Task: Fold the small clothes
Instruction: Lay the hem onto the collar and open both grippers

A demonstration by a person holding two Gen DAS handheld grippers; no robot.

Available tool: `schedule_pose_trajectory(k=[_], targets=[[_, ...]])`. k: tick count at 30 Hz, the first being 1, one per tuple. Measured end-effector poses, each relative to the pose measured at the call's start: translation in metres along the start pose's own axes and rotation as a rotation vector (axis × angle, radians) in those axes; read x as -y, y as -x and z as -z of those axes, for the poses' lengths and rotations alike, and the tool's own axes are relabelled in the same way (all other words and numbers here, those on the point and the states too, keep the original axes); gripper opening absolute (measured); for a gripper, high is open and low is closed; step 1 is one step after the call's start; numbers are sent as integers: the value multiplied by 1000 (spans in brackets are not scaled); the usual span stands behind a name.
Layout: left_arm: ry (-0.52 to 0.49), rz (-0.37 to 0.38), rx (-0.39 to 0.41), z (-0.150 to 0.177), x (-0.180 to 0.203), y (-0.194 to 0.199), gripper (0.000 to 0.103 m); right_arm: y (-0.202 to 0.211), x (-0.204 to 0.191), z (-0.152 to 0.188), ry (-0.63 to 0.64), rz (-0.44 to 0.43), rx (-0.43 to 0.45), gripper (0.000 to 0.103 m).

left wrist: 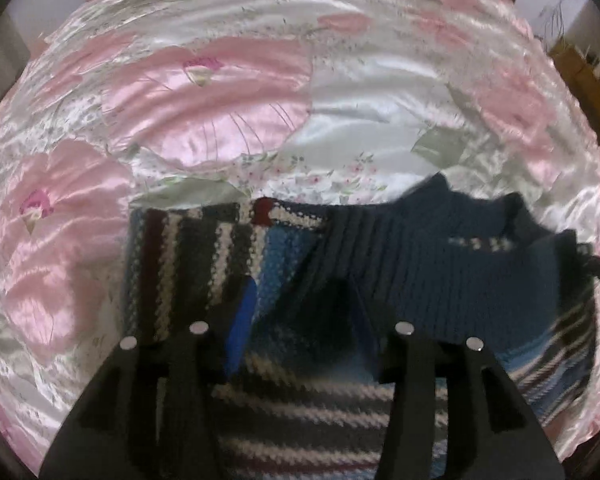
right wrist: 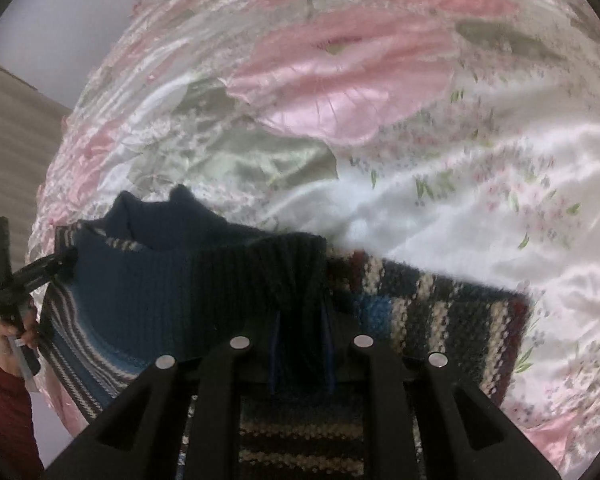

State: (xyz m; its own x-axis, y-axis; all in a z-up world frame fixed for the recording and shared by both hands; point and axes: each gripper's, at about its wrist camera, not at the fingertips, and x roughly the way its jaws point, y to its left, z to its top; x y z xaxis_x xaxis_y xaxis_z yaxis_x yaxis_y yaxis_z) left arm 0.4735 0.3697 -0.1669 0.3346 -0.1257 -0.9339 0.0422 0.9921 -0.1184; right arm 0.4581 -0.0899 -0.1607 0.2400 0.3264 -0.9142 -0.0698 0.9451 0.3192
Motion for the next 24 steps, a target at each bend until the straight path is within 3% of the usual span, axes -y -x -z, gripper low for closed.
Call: schedule_pose_trajectory(k=[2, 3, 4, 7, 10, 14, 17, 19, 20, 24], targets=[[8, 0, 2, -1, 2, -5, 43, 13, -2, -2, 19, -34, 54, 18], [5, 2, 9, -2, 4, -6, 23, 17, -1, -2, 16, -51, 73, 18], [-5, 17, 14, 0, 7, -5, 14, 18, 1, -2, 9, -62, 86, 18], [-22, -33, 58, 5, 14, -2, 10, -2, 10, -2, -46, -7, 4, 18], [-13, -53, 75, 11, 13, -2, 10, -9, 11, 1, -60, -6, -3, 20], [-20, -61, 60, 17, 14, 1, 14, 5, 7, 7, -51, 7, -1, 35], [-5, -44, 50, 22, 8, 12, 23, 31, 6, 30, -14, 43, 10, 54], [-15, -60, 56, 32, 2, 25, 37, 52, 12, 55, -1, 33, 12, 55], [-15, -90, 66, 41, -3, 33, 50, 61, 15, 68, 0, 30, 10, 55], [-23, -109, 92, 80, -22, 59, 52, 78, 26, 128, 8, 26, -59, 57]])
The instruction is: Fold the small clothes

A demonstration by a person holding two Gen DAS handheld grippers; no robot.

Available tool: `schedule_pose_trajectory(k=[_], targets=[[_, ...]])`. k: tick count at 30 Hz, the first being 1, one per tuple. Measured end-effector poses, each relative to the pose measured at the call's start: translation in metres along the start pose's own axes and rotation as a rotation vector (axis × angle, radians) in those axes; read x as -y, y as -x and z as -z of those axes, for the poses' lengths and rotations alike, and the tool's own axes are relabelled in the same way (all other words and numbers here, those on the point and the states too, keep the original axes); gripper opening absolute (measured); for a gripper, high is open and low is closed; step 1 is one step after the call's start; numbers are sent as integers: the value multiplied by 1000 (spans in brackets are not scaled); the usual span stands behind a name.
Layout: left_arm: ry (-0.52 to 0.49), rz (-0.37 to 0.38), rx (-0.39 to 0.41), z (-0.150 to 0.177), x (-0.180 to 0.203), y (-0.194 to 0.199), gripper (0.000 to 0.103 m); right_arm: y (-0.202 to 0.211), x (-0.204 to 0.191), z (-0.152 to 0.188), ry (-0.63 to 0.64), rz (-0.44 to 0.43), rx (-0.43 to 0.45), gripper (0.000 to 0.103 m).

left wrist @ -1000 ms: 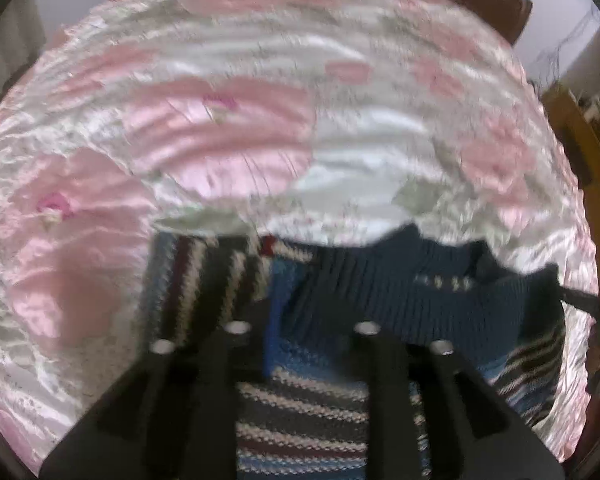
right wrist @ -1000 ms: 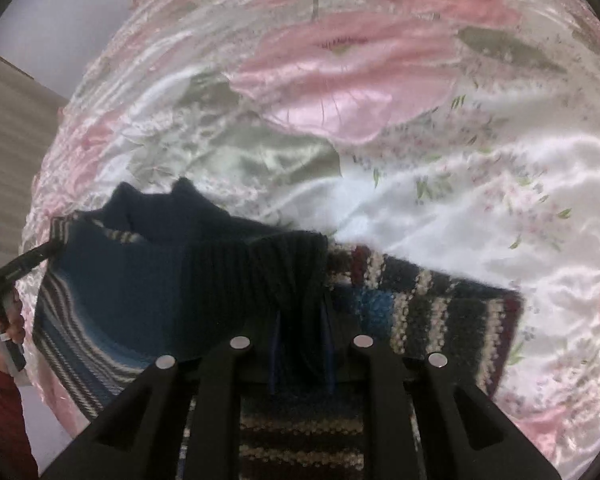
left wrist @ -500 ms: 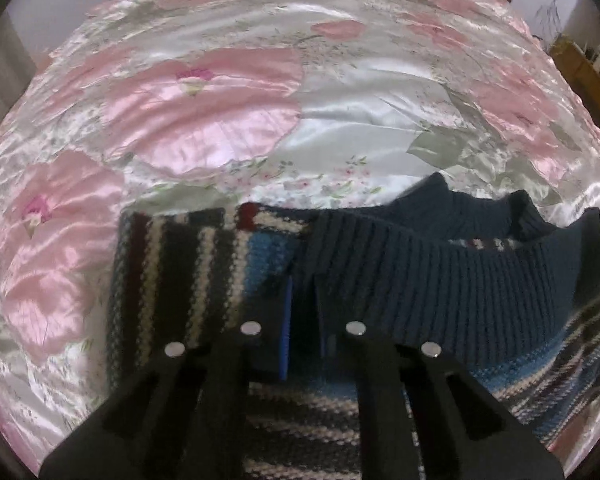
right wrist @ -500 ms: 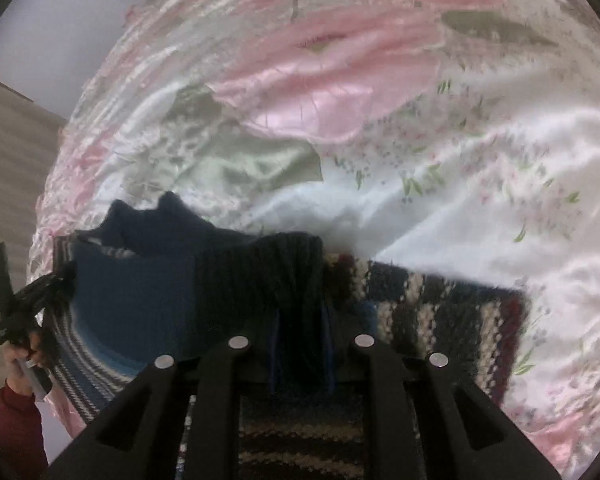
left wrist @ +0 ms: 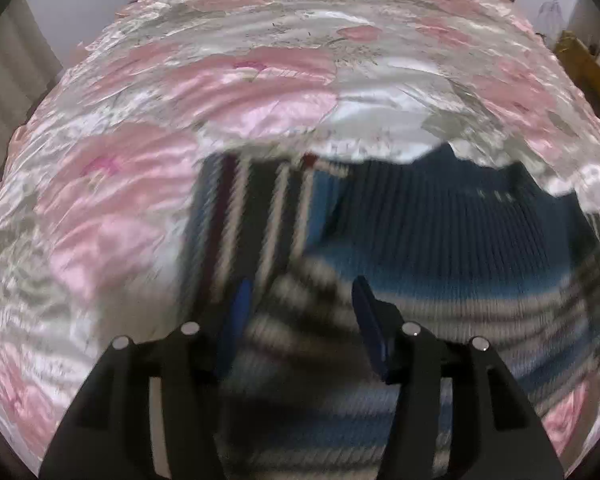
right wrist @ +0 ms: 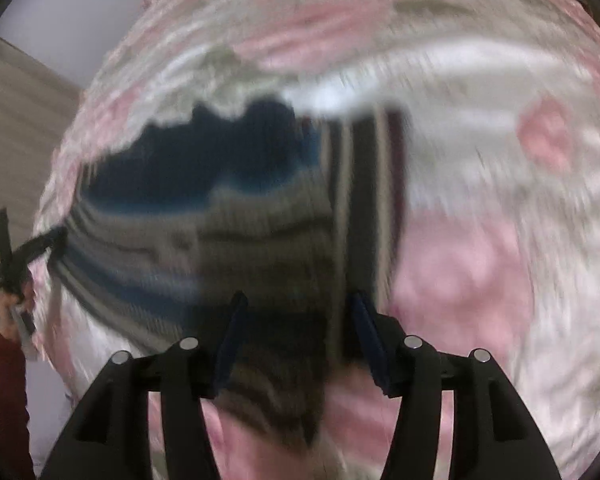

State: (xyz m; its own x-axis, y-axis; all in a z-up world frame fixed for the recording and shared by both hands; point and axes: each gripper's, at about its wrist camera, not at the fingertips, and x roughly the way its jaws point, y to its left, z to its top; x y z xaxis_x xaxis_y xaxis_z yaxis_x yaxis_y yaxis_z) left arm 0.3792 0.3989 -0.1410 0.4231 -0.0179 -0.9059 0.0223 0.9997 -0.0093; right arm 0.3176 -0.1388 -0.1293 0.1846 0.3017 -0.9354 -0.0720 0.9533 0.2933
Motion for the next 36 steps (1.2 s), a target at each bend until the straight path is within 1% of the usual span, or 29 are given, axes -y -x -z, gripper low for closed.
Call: schedule_pose_trajectory(k=[2, 3, 5, 7, 8, 9, 11, 12, 15, 17, 19, 21, 24, 26, 27, 28, 29, 30, 32, 33, 35, 36], targets=[[0, -6, 3, 17, -7, 9, 52, 3, -1, 20, 23, -4, -13, 58], [2, -3, -2, 25, -9, 12, 52, 3, -3, 31, 30, -27, -24, 59], [12, -6, -17, 40, -13, 17, 52, -2, -6, 44, 37, -39, -53, 59], [33, 13, -30, 52, -14, 21, 52, -9, -14, 51, 56, -39, -69, 43], [39, 19, -30, 55, -13, 21, 53, -12, -17, 53, 63, -52, -79, 31], [35, 15, -27, 60, -10, 22, 56, -13, -21, 54, 63, -44, -82, 25], [19, -9, -26, 65, -5, 21, 60, -11, -26, 56, 76, -31, -85, 13], [14, -18, -28, 68, -3, 19, 60, -4, -25, 58, 75, -42, -78, 12], [28, -16, -46, 71, -2, 16, 60, 10, -18, 65, 77, -36, -66, 12], [33, -19, -58, 73, -4, 13, 61, 11, -14, 68, 77, -21, -67, 12], [34, -13, -76, 74, -5, 8, 61, 2, -9, 75, 58, -4, -88, 12], [53, 1, -92, 76, -9, 3, 62, -13, -1, 82, 26, -7, -108, 12], [60, 5, -90, 80, -10, -5, 63, -27, 10, 90, -14, -24, -98, 12], [54, -1, -83, 83, -8, -8, 64, -28, 13, 91, -26, -32, -93, 12], [48, -7, -81, 84, -6, -9, 64, -25, 13, 90, -21, -38, -93, 14], [39, -16, -78, 85, -4, -10, 64, -22, 13, 88, -17, -43, -90, 18], [35, -21, -77, 85, -3, -10, 65, -16, 13, 85, -14, -46, -87, 30], [33, -27, -77, 85, -2, -9, 65, -7, 10, 81, -5, -43, -74, 35], [35, -27, -82, 81, -2, -3, 64, 15, 4, 71, 29, -16, -18, 36], [44, -23, -79, 80, -3, 1, 64, 26, -2, 60, 44, -4, 11, 38], [70, 16, -50, 73, -5, 16, 64, 38, -10, 38, 67, -8, 52, 39], [77, 31, -34, 69, -4, 22, 64, 37, -17, 20, 79, 2, 62, 42]])
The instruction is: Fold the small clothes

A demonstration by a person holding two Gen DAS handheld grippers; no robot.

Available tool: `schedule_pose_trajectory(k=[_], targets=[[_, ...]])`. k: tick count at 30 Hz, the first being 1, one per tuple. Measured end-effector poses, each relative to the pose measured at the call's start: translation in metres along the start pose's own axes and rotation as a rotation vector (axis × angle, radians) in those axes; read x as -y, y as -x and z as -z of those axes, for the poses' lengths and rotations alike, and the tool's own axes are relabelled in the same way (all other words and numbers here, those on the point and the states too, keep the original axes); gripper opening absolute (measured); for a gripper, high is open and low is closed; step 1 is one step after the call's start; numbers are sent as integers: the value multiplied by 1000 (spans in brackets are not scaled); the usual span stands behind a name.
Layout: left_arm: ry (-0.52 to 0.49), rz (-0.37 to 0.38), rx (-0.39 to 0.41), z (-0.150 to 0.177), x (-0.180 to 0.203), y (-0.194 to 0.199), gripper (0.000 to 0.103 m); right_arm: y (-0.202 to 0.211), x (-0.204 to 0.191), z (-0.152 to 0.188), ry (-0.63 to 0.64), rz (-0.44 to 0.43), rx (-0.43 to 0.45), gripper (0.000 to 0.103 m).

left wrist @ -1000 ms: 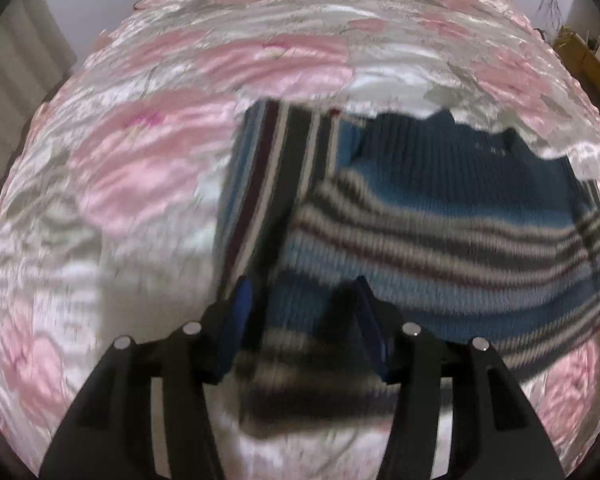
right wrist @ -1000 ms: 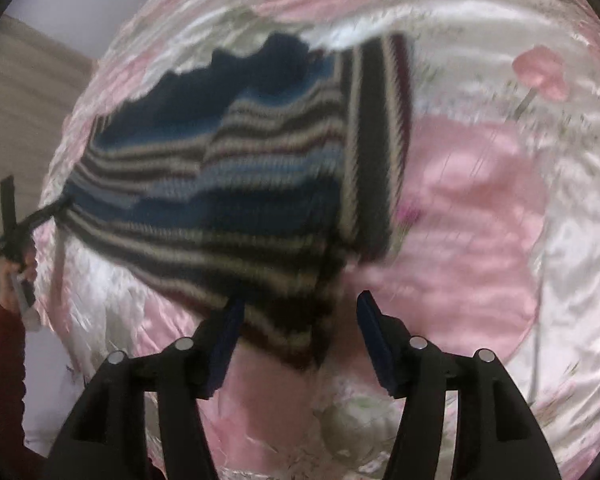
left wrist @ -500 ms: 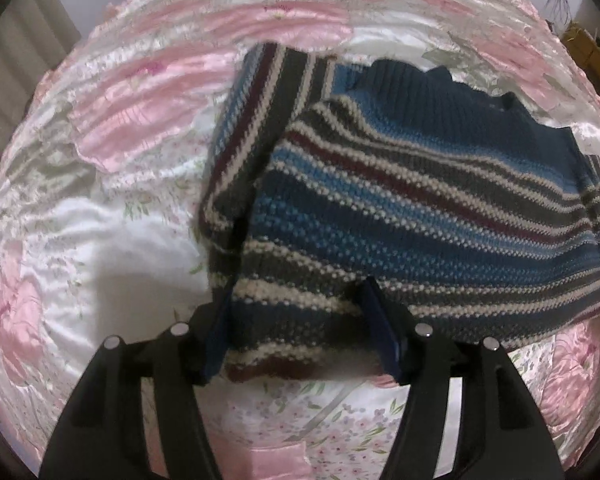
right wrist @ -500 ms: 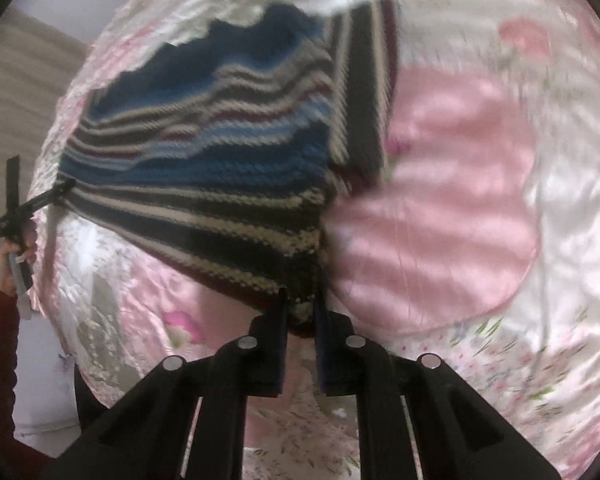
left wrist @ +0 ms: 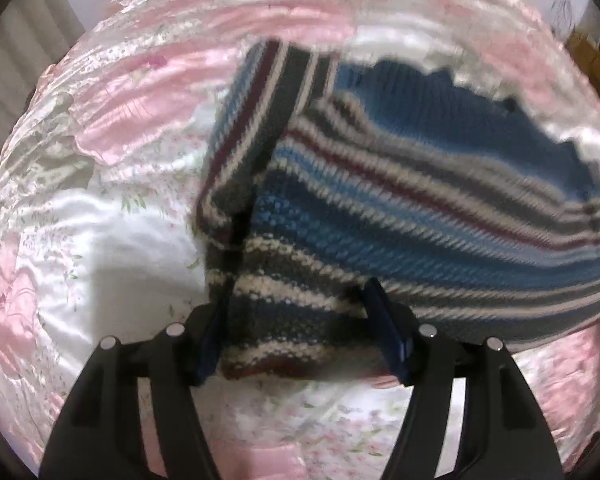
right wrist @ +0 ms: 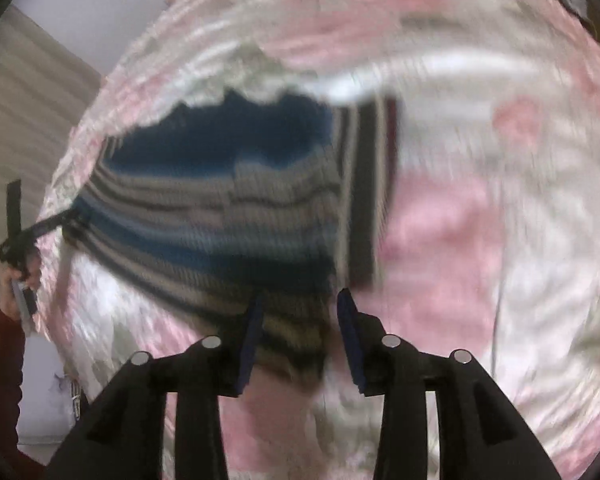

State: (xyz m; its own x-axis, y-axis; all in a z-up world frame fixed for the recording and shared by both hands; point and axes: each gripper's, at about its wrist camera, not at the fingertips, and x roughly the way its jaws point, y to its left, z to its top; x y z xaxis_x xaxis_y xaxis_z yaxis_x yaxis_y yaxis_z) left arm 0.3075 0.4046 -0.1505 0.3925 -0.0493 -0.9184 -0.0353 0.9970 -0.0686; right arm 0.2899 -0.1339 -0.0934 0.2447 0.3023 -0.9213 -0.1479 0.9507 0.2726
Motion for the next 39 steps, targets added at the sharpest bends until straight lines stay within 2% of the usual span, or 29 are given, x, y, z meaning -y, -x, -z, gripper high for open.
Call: schedule_pose_trajectory(k=[3, 7, 9, 10, 13, 14, 15, 16, 17, 19, 20, 21, 22, 24, 28, 31, 35, 39], targets=[[-2, 41, 28, -20, 15, 11, 69, -26, -13, -47, 32, 26, -27, 45], [-31, 53, 17, -54, 43, -4, 71, -63, -10, -96, -10, 18, -44, 49], [-34, 9, 30, -72, 49, -15, 72, -79, -10, -113, -30, 10, -35, 59], [-24, -4, 31, -83, 48, -22, 72, -86, -9, -119, -36, 13, -34, 60], [20, 24, 16, -111, 34, -40, 72, -109, -8, -132, -46, 4, -65, 57], [28, 16, -1, -116, 33, -45, 72, -116, -9, -135, -44, 3, -81, 48], [39, 33, -9, -122, 31, -51, 72, -118, -11, -136, -37, 19, -77, 33], [36, 72, -28, -129, 30, -59, 72, -118, -13, -138, -28, 27, -67, 23], [33, 84, -36, -133, 31, -64, 71, -114, -13, -140, -29, 16, -49, 18], [10, 75, -50, -137, 36, -74, 65, -105, -4, -143, -78, -15, 7, 16], [-5, 52, -61, -137, 39, -79, 49, -106, -2, -143, -86, -5, 9, 15], [-20, 6, -74, -136, 41, -85, 40, -111, 4, -142, -102, 15, 1, 15], [-19, -26, -80, -136, 41, -90, 38, -116, 8, -141, -115, 14, -11, 15], [1, -41, -76, -136, 41, -93, 35, -126, 13, -137, -137, 3, -20, 15], [10, -61, -67, -135, 43, -94, 34, -122, 15, -135, -152, -21, -19, 19], [28, -50, -62, -134, 42, -90, 34, -105, 12, -127, -141, 8, -15, 32], [3, -72, -48, -123, 43, -72, 34, -79, 2, -107, -87, 109, -7, 32], [26, -35, -40, -106, 45, -51, 35, -55, -3, -75, -102, 116, -13, 32]])
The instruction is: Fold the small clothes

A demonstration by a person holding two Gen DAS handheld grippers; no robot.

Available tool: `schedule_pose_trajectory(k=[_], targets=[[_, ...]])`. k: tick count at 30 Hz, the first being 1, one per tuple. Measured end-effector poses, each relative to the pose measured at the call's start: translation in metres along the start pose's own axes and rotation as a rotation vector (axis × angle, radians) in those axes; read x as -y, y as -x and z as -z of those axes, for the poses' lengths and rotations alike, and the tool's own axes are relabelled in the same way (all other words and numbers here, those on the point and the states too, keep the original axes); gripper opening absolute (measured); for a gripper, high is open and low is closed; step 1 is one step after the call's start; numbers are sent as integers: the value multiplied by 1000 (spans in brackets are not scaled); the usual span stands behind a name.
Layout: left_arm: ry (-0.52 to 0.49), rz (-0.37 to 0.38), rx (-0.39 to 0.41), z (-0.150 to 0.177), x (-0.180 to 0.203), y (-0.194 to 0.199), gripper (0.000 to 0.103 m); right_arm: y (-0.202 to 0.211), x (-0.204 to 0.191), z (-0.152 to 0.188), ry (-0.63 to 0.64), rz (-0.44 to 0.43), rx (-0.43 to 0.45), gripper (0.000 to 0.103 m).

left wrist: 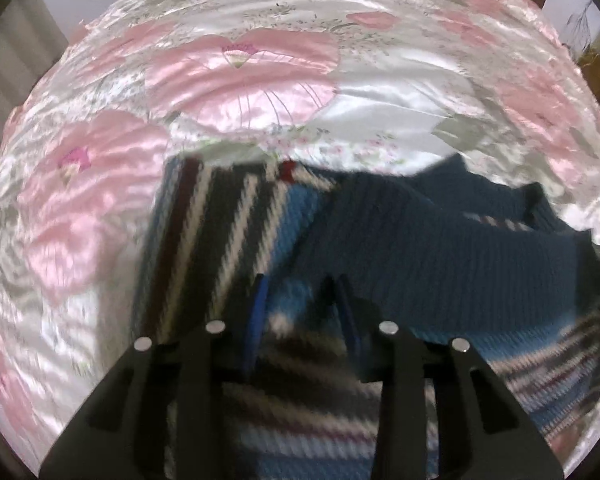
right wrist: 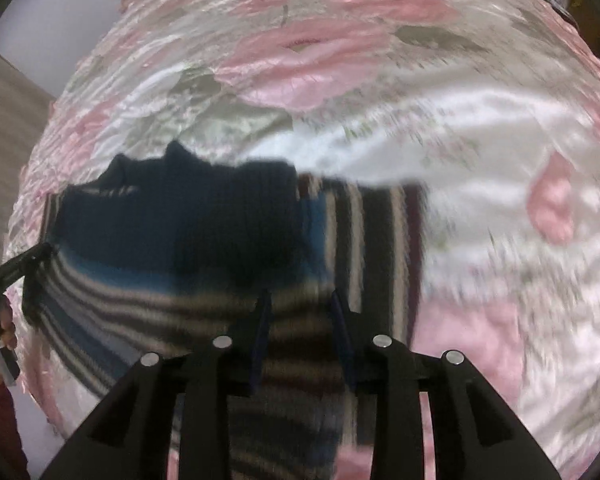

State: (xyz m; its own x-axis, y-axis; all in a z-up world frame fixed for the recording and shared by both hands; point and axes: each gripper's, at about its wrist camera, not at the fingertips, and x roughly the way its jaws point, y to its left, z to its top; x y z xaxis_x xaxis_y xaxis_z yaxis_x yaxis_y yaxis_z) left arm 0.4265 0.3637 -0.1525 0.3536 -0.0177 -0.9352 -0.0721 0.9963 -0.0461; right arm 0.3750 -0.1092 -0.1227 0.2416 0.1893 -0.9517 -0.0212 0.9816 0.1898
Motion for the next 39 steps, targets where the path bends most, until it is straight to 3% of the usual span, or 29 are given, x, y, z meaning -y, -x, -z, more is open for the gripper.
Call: schedule_pose_trajectory(k=[4, 7, 13, 18, 24, 30, 35, 39], targets=[[-20, 18, 39, 27, 11, 27, 44, 15, -1, 30, 5, 8, -4, 33], [-23, 88, 38, 46, 21, 42, 49, 21, 4, 46, -7, 11, -3, 41], [-56, 107, 11, 75, 36, 46, 51, 17, 18, 56, -26, 52, -25, 56], [-59, 100, -9, 82, 42, 34, 51, 0, 28, 58, -51, 2, -70, 65], [-74, 72, -7, 83, 46, 21, 51, -22, 31, 62, -75, -45, -113, 69], [-81, 73, -5, 84, 45, 16, 54, -36, 21, 62, -33, -13, -130, 77], [-87, 67, 5, 87, 47, 17, 55, -38, 8, 63, 14, 18, -114, 74], [-104, 61, 16, 90, 51, 17, 59, -34, 1, 64, 40, -12, -107, 54]])
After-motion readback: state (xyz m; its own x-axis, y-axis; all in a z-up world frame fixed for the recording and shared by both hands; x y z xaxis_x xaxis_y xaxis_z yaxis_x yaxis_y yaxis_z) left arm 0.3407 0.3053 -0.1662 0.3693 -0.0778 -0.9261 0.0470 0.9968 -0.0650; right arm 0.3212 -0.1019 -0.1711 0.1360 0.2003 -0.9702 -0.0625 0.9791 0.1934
